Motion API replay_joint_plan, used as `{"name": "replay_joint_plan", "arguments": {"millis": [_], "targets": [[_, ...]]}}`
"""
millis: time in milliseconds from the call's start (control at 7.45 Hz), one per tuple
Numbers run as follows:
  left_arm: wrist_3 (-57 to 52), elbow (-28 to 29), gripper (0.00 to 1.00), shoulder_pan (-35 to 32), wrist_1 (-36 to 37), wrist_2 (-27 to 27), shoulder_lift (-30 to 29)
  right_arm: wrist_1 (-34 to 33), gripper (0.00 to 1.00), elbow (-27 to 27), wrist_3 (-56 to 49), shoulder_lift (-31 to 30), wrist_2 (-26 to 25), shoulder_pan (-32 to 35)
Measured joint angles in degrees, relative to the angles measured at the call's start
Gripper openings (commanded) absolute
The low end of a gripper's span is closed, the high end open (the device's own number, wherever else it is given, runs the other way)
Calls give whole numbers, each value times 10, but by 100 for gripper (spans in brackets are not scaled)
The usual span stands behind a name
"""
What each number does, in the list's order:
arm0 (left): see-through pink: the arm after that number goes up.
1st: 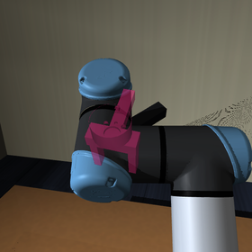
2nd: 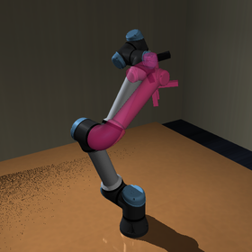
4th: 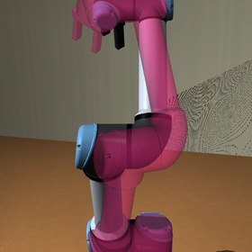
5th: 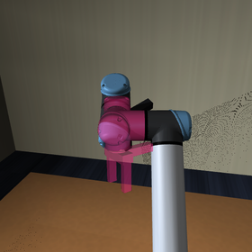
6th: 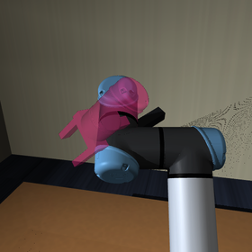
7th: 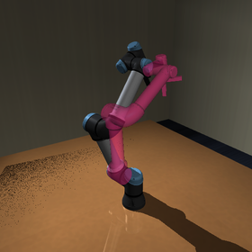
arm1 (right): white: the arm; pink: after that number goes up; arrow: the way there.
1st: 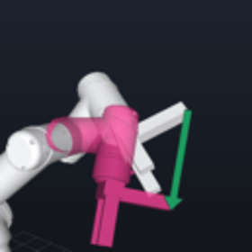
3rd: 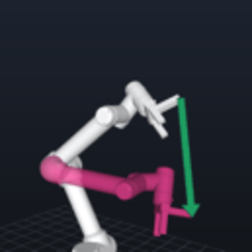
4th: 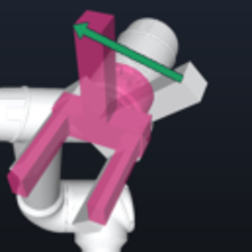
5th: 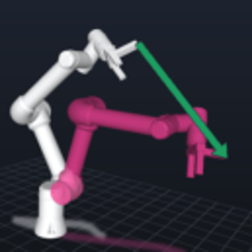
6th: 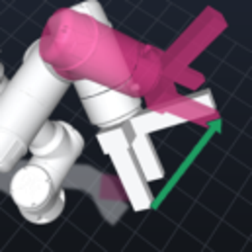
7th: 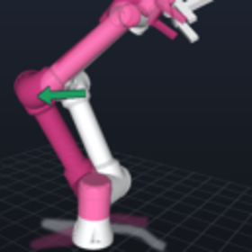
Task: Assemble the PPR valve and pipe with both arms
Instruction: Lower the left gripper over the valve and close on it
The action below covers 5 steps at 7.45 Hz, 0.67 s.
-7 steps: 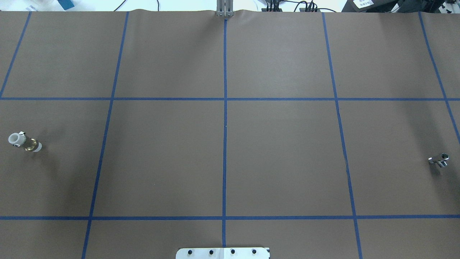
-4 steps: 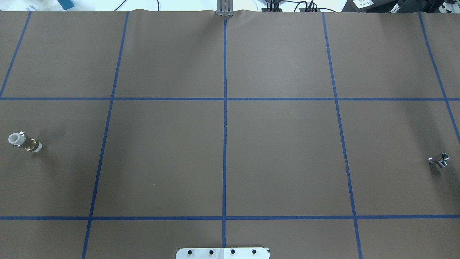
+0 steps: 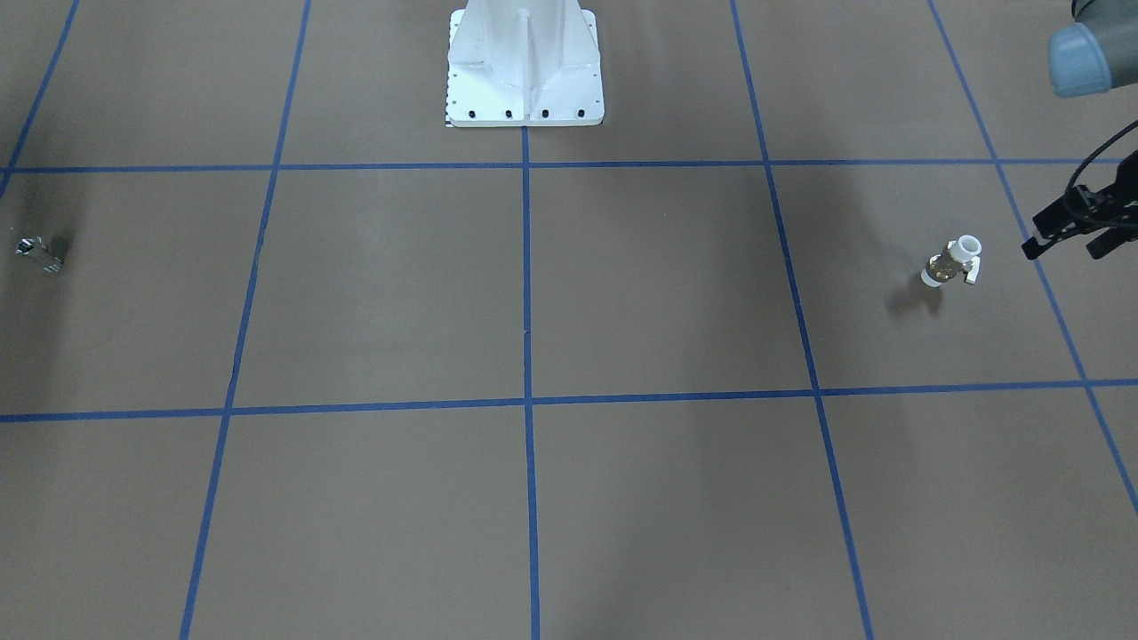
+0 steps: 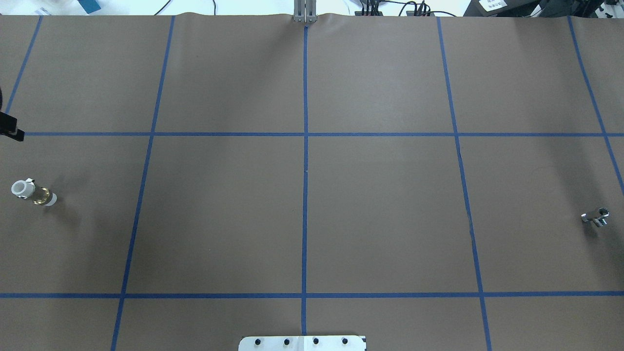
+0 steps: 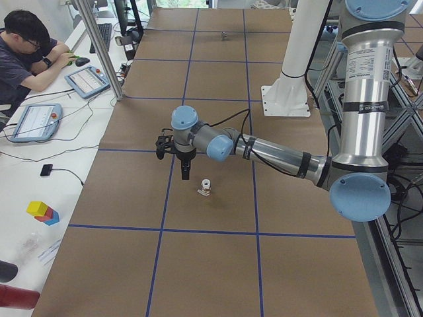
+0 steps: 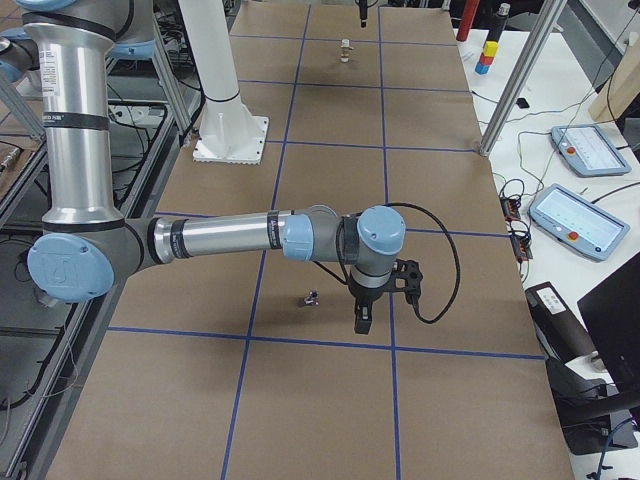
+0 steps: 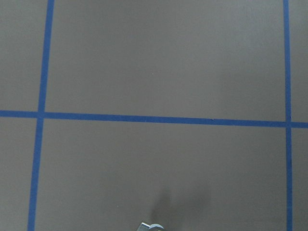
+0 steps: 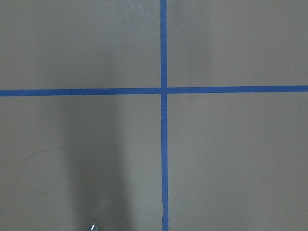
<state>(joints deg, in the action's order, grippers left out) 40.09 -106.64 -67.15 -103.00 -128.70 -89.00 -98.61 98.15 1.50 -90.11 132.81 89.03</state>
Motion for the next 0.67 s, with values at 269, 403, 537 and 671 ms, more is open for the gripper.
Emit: {"name": "replay_joint_plan", "arguments": {"millis": [269, 403, 537, 671], "targets": [[35, -13, 100, 41, -14, 34, 22, 0, 99, 0, 0, 0, 0, 0], [38, -13, 100, 48, -19, 37, 31, -1, 99, -1, 0, -1, 0, 0], [39, -12, 100, 52, -22, 38, 37, -1, 99, -2, 1, -1, 0, 0], [39, -11, 100, 55, -25, 38, 42, -1, 99, -4, 1, -1, 0, 0]]}}
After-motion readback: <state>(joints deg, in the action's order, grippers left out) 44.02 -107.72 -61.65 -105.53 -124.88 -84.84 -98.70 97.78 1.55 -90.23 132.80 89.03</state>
